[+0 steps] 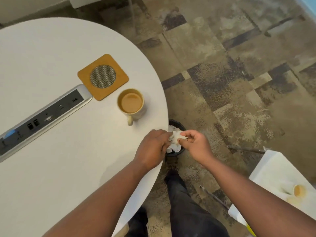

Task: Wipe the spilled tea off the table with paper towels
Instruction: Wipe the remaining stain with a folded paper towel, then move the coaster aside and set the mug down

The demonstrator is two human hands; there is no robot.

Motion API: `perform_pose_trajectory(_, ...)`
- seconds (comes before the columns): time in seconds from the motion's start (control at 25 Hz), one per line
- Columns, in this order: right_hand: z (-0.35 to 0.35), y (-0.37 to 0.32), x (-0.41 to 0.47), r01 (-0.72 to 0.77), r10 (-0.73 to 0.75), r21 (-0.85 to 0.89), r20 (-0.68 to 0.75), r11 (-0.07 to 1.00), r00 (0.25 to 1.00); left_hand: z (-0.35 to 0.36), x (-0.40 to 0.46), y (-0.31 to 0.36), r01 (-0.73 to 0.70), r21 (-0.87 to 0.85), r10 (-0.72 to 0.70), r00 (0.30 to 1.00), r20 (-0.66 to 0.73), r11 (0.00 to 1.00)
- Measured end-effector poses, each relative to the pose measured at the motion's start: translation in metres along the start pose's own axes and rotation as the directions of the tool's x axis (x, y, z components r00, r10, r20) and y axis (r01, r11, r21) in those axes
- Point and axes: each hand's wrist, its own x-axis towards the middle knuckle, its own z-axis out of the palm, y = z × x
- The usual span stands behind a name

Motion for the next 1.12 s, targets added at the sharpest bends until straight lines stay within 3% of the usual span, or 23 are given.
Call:
perform_pose_trajectory(0.16, -0.003, 0.03, 0.03, -0.135, 0.122, -0.152, -0.095, 0.979, 0.988, -0.001, 0.0, -0.006, 0.029, 0.069, -0.019, 0.989, -0.145, 0.997)
perform_pose_trajectory(0.48, 0.01, 0.059, 0.073, -0.287, 0.254, -0.233, -0.162, 0.929, 0.953, 0.007, 0.002, -0.013, 0.001, 0.052, 0.009, 0.98, -0.199, 0.999)
perform_pose_trajectory(0.64, 0.011, 0.046, 0.067, -0.211, 0.186, -0.12, -0.192, 0.97, 0.964, 0.006, 0.0, -0.011, -0.012, 0.039, 0.02, 0.977, -0.213, 0.999)
perform_pose_trajectory(0.8, 0.02, -0.006, 0.062, 0.01, -0.018, -0.041, -0.198, 0.999, 0.98, -0.007, -0.005, -0.003, -0.029, 0.062, 0.045, 0.959, -0.279, 0.998)
perform_pose_trajectory(1.0, 0.034, -0.098, 0.081, 0.284, -0.277, 0.005, -0.202, 0.959, 0.939, -0.058, 0.008, 0.012, -0.069, -0.021, 0.04, 0.772, -0.634, 0.997)
perform_pose_trajectory(1.12, 0.047, -0.142, 0.1, 0.329, -0.317, 0.045, -0.176, 0.943, 0.932, -0.098, 0.023, -0.002, 0.014, -0.211, -0.178, 0.594, -0.784, 0.977)
